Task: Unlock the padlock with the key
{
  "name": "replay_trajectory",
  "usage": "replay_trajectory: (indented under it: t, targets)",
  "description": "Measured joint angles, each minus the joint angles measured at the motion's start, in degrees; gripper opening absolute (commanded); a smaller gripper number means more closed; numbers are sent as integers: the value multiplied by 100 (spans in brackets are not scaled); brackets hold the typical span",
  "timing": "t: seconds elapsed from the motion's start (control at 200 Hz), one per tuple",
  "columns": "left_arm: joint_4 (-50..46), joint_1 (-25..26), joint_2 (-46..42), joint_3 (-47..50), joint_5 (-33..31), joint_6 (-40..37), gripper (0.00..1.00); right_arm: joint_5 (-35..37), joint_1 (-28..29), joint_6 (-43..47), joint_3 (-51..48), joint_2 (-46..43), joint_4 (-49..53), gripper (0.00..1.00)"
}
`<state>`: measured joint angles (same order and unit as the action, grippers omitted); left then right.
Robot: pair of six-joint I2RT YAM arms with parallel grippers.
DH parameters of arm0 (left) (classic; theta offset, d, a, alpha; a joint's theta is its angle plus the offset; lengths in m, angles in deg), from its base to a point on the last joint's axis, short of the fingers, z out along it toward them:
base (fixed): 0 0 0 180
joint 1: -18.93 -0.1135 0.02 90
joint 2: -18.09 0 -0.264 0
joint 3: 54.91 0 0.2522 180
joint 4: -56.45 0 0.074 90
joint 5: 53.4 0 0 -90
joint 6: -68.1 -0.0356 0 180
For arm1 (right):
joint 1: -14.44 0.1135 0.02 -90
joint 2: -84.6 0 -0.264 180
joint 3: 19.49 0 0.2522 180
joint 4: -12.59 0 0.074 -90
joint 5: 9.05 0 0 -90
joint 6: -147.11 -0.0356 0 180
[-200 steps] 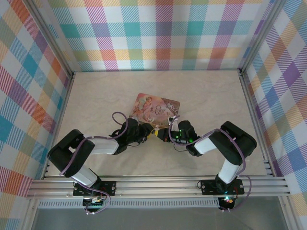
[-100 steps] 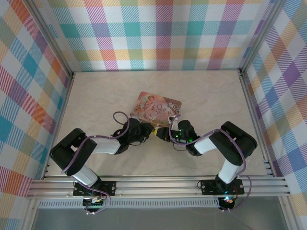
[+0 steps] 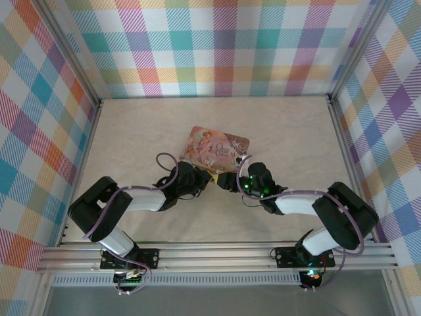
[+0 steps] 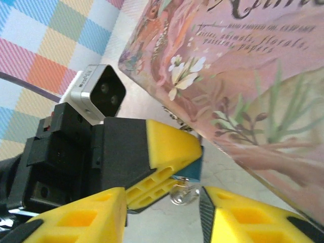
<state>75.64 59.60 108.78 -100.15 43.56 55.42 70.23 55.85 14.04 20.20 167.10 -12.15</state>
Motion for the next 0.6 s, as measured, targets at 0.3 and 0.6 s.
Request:
replay_trajectory:
  t: [0.3, 0.6]
  targets:
    - [-199, 9, -13, -94, -2, 0, 0, 962, 0, 1917, 214, -1582, 1727, 80]
    - [-286, 9, -13, -144, -2, 0, 0, 1528, 0, 3648, 267, -2334, 2100, 100]
